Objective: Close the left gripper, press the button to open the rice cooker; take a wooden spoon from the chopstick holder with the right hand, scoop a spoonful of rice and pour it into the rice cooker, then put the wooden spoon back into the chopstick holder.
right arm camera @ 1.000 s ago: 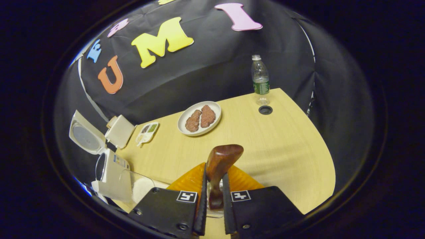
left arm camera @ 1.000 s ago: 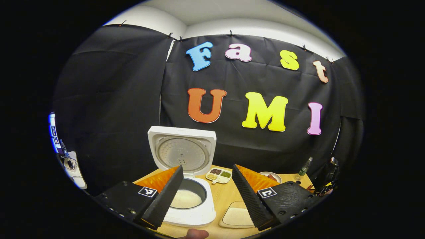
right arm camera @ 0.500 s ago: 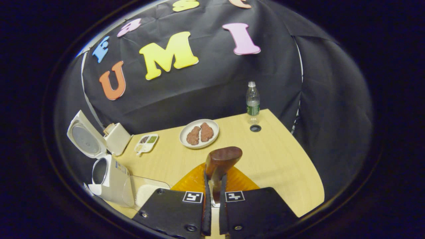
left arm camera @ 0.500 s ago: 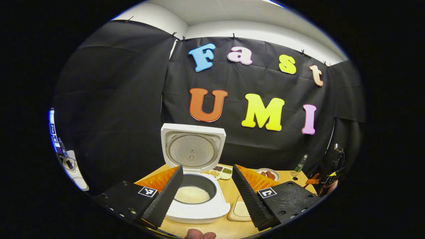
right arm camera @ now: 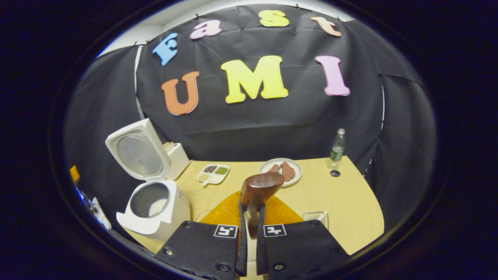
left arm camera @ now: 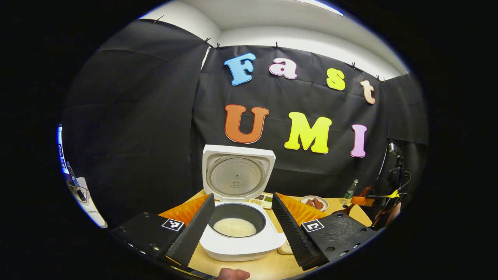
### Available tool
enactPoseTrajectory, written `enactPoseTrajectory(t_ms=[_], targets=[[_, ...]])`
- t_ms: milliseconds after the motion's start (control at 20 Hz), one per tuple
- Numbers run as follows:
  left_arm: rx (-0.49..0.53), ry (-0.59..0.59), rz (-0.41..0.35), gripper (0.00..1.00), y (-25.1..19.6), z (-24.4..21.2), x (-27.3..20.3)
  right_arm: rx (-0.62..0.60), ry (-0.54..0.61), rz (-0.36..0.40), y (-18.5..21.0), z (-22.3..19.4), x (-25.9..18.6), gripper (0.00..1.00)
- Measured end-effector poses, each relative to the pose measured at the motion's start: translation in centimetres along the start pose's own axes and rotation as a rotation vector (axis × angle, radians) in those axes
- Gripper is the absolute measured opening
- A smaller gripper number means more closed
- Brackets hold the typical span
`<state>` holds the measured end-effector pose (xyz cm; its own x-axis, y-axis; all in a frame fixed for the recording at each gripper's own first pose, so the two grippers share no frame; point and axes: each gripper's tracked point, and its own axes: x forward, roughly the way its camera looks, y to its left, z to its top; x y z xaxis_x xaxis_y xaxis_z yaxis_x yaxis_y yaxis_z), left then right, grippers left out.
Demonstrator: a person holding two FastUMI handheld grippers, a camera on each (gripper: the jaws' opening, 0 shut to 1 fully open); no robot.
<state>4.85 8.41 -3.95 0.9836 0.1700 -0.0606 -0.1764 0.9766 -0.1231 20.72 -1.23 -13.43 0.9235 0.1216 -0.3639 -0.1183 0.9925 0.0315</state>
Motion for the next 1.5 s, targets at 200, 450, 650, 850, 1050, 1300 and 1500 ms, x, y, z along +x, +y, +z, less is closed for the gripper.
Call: enactPoseTrajectory(t_ms=[200,450,650,850,1050,1300,1500], targets=[[-0.011,0.011,-0.010,0.94,1.5,-0.4,-0.8,-0.132,0.043,-0.069,0.0,-4.9,2.2,0.11],[-0.029,0.024,-0.008,0.94,2.9,-0.2,-1.4,-0.246,0.092,-0.125,0.8,-9.8,4.7,0.11],[-0.002,0.039,0.000,0.94,4.3,-0.4,-1.8,-0.251,0.105,-0.139,2.0,-11.7,5.1,0.11],[-0.009,0.056,0.013,0.94,5.3,-0.8,-2.4,-0.101,0.163,-0.076,4.8,-13.0,5.3,0.11],[-0.007,0.057,0.021,0.94,6.0,-0.7,-2.8,0.049,0.200,-0.025,6.6,-13.3,5.3,0.11],[-0.006,0.056,0.029,0.94,6.2,-0.7,-3.2,0.256,0.245,0.012,6.3,-12.7,5.4,0.11],[-0.007,0.059,0.036,0.94,6.2,-0.8,-3.4,0.395,0.261,0.065,6.8,-11.6,5.4,0.11]])
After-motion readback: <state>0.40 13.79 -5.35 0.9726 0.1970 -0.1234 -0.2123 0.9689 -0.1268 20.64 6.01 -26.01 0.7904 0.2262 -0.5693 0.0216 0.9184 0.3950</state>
